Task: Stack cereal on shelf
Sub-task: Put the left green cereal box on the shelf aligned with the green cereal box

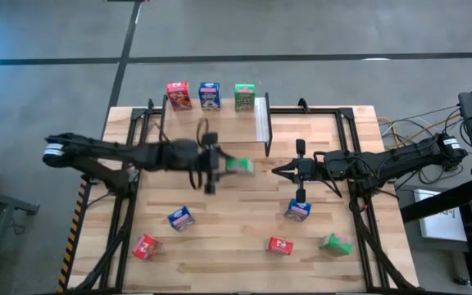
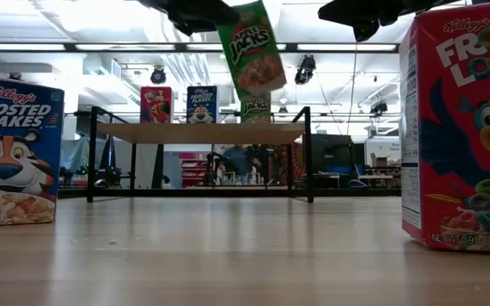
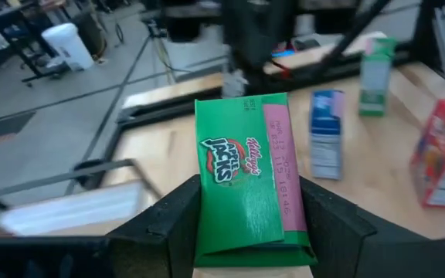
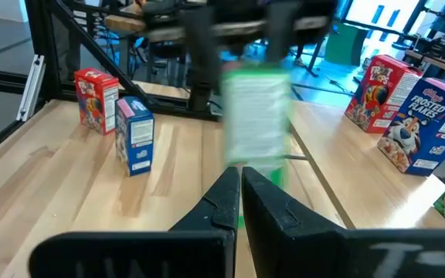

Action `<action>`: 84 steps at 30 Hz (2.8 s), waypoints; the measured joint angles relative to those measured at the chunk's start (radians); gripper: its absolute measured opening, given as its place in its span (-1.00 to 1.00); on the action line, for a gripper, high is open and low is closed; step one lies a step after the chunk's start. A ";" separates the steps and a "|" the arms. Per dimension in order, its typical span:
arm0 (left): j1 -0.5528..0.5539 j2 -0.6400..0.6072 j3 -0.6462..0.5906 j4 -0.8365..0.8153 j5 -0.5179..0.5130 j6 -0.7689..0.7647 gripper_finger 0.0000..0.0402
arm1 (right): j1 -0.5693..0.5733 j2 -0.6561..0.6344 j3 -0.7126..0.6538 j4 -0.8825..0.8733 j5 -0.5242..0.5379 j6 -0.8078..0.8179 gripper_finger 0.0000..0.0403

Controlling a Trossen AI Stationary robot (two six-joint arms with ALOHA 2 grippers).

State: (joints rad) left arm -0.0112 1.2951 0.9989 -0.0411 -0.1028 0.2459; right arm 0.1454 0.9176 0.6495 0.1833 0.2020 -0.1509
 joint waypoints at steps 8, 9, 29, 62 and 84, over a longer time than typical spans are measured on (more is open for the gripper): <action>0.240 -0.019 0.040 -0.040 0.232 0.038 -0.16 | 0.000 0.000 0.000 0.000 0.000 -0.002 -0.96; 0.262 -0.010 0.056 -0.048 0.263 0.041 -0.16 | 0.000 0.000 0.000 0.000 0.001 -0.002 -0.96; 0.482 0.223 0.390 -0.344 0.357 0.195 -0.16 | 0.000 0.000 0.000 -0.038 0.002 -0.006 -0.96; 0.566 0.428 0.591 -0.441 0.356 0.236 0.00 | 0.000 0.000 -0.001 -0.061 0.002 -0.006 -0.96; 0.561 0.324 0.611 -0.564 0.357 0.266 0.18 | -0.009 0.000 -0.001 -0.040 0.067 0.001 -0.96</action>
State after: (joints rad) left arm 0.5497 1.6194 1.6102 -0.6046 0.2542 0.5121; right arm 0.1368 0.9180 0.6483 0.1433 0.2688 -0.1501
